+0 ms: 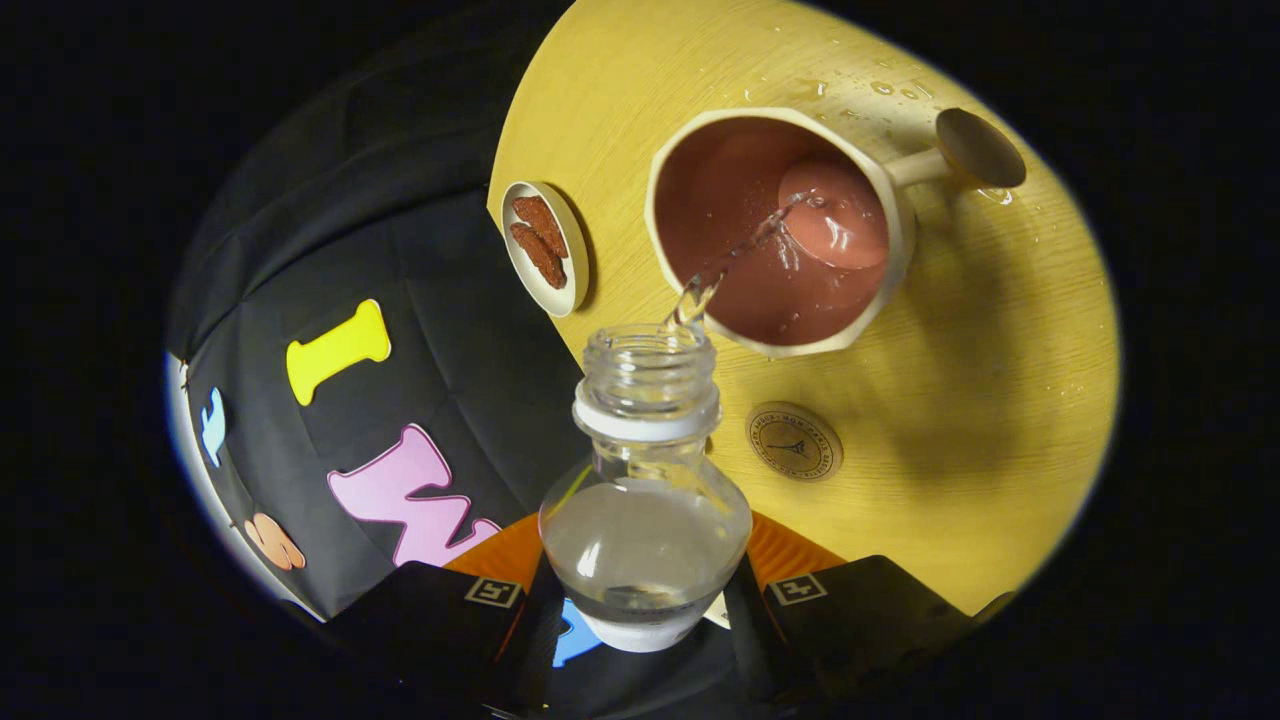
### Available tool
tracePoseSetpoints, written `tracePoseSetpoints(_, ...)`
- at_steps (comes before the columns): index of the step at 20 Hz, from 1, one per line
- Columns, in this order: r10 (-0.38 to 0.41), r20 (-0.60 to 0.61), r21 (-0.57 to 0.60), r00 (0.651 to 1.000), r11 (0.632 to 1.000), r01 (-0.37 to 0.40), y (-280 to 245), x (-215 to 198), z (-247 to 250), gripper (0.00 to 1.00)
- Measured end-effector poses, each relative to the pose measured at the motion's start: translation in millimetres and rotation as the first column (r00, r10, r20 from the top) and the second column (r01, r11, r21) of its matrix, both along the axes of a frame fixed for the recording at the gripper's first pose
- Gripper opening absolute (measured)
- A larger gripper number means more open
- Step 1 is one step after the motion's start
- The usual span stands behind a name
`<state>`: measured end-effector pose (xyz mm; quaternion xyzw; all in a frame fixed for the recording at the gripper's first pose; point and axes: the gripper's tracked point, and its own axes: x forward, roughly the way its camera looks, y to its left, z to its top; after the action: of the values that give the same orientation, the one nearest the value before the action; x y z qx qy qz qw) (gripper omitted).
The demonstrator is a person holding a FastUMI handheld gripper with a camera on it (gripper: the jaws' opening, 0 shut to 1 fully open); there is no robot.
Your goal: Take the bottle from table, then pour the juice into the cup, finally place the bottle on the coaster
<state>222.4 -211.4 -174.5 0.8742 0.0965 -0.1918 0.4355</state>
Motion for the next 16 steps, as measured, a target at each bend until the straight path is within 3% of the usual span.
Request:
tracePoseSetpoints(9, -0.062, 0.025, 0.161, 0.998, 0.985, 0.057, -10, 4, 14, 0.74)
tracePoseSetpoints(12, -0.131, 0.040, 0.214, 0.991, 0.970, 0.119, -19, 6, 17, 0.74)
tracePoseSetpoints(16, -0.167, 0.057, 0.266, 0.984, 0.953, 0.146, -17, 6, 20, 0.74)
